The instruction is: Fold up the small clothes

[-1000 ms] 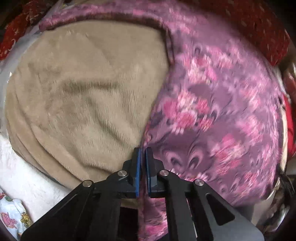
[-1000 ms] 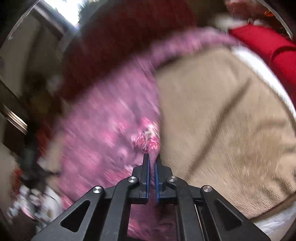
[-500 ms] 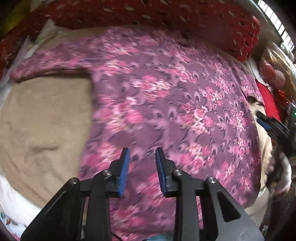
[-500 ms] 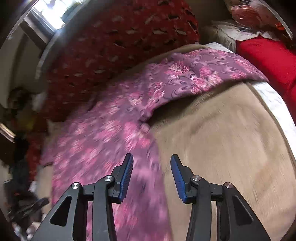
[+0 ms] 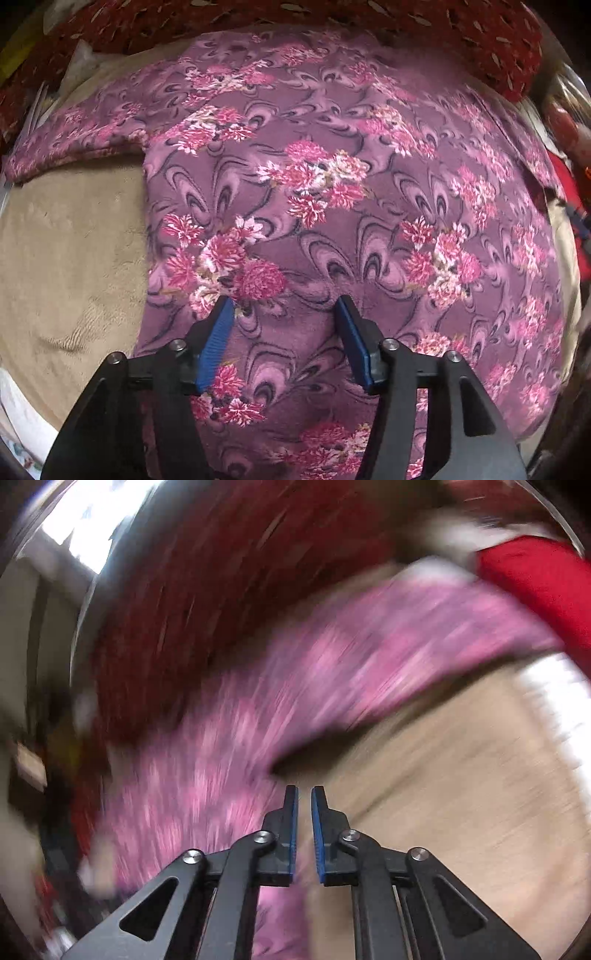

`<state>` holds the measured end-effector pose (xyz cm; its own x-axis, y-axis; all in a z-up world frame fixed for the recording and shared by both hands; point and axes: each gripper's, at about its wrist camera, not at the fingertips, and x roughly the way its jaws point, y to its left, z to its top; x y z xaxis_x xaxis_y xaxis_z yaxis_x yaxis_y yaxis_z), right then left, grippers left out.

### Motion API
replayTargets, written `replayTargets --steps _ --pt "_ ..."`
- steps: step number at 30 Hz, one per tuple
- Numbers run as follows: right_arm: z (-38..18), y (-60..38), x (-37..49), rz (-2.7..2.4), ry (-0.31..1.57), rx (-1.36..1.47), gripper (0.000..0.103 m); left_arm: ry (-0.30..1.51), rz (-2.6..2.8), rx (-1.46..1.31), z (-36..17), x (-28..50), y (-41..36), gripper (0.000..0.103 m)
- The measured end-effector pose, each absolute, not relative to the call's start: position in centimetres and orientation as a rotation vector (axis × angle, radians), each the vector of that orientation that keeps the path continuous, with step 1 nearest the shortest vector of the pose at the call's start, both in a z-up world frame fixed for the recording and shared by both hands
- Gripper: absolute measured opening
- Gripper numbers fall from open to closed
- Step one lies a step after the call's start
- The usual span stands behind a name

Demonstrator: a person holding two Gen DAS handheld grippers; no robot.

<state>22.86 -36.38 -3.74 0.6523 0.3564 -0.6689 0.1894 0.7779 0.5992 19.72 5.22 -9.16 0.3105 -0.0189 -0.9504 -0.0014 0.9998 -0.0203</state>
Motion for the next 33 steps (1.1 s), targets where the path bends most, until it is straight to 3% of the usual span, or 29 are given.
replayTargets --steps 1,2,3,9,14,16,17,18,23,27,33 --pt "-3.6 -39.9 22.6 0.014 0.817 0.767 0.023 1.253 -0.012 -0.018 -9.1 19.6 5.2 0.058" --pt "-3.7 -42.5 22.5 -0.067 0.787 0.813 0.04 1.251 -0.012 -0.018 -9.1 19.5 5.2 0.058" --pt "-4.2 -46.1 22.1 -0.187 0.762 0.873 0.047 1.25 -0.013 -0.019 -9.1 19.4 5.2 0.06" --pt "-9.5 -55.0 21.9 -0.386 0.753 1.173 0.049 1.244 0.001 0.023 -9.1 19.4 3.6 0.067" --pt "-13.0 -56.9 24.6 -0.351 0.71 1.393 0.069 1.27 -0.008 -0.004 -8.8 19.6 3.6 0.067" --pt "-13.8 -57.1 25.0 -0.366 0.706 1.44 0.067 1.282 -0.019 -0.034 -8.2 20.0 4.0 0.066" --pt "-14.0 -57.2 25.0 -0.362 0.691 1.448 0.047 1.283 -0.027 -0.048 -7.7 20.3 4.1 0.066" --pt "-13.6 -57.4 25.2 -0.364 0.678 1.42 0.006 1.276 -0.043 -0.062 -6.8 20.9 4.3 0.066" --pt "-7.1 -59.0 23.6 -0.374 0.396 1.266 0.007 1.152 -0.055 -0.04 -2.8 24.3 4.2 0.066" --pt "-5.2 -59.1 24.6 -0.456 0.57 1.141 0.007 1.214 -0.061 -0.114 -5.0 27.2 4.5 0.066" --pt "0.0 -54.0 26.5 -0.351 0.553 0.974 0.007 1.241 -0.089 -0.175 -7.1 26.5 4.8 0.066"
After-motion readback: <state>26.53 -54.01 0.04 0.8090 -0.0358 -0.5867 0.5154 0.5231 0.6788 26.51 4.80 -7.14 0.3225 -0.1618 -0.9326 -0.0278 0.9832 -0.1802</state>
